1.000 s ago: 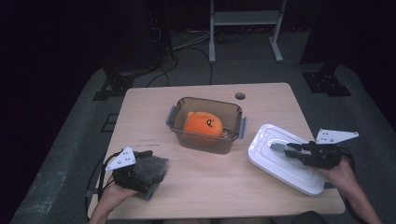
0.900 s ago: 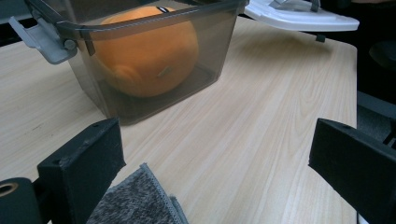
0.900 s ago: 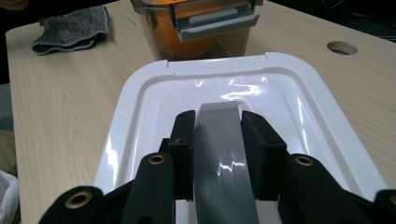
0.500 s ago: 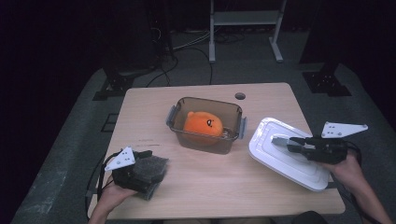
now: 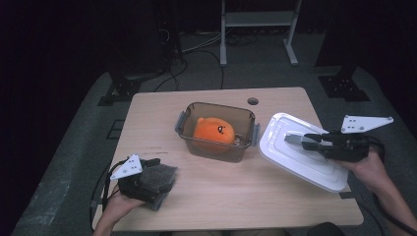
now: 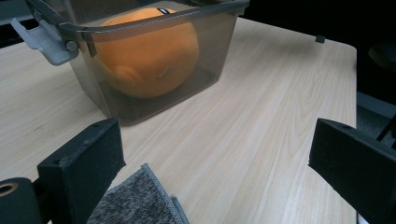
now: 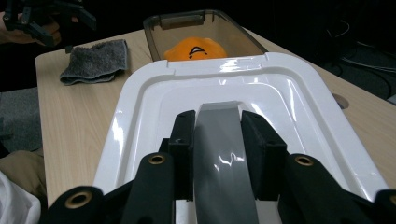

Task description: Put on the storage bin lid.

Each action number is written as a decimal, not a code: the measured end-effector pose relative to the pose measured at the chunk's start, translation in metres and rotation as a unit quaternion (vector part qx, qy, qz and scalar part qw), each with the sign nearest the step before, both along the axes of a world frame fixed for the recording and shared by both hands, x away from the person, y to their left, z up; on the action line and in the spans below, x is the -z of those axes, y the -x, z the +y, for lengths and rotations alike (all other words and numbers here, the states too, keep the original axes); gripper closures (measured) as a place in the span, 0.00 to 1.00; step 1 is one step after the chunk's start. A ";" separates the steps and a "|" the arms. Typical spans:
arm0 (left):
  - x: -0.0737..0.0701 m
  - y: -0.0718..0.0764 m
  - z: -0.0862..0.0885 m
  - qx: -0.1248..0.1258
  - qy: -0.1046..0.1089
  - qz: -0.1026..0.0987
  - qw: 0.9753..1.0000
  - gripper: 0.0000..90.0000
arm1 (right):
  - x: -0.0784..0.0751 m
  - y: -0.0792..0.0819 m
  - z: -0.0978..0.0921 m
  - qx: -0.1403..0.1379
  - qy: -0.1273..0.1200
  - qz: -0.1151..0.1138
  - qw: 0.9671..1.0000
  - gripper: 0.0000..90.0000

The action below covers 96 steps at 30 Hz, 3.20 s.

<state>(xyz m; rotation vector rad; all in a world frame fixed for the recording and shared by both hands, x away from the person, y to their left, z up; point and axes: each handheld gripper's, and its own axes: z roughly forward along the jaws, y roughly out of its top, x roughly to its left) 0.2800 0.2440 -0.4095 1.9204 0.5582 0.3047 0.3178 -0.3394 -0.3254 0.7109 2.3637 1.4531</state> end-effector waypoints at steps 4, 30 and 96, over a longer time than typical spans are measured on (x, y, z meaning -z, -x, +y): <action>0.000 0.000 0.000 0.000 0.000 0.000 1.000 0.03 | -0.010 -0.004 0.006 -0.008 0.004 -0.002 1.000 0.73; -0.001 0.000 0.002 -0.002 0.010 -0.001 1.000 0.03 | -0.048 -0.040 0.071 -0.075 0.000 -0.014 0.997 0.73; -0.003 0.003 0.014 -0.005 0.024 -0.003 1.000 0.03 | -0.031 -0.141 0.227 -0.165 0.022 0.007 0.986 0.73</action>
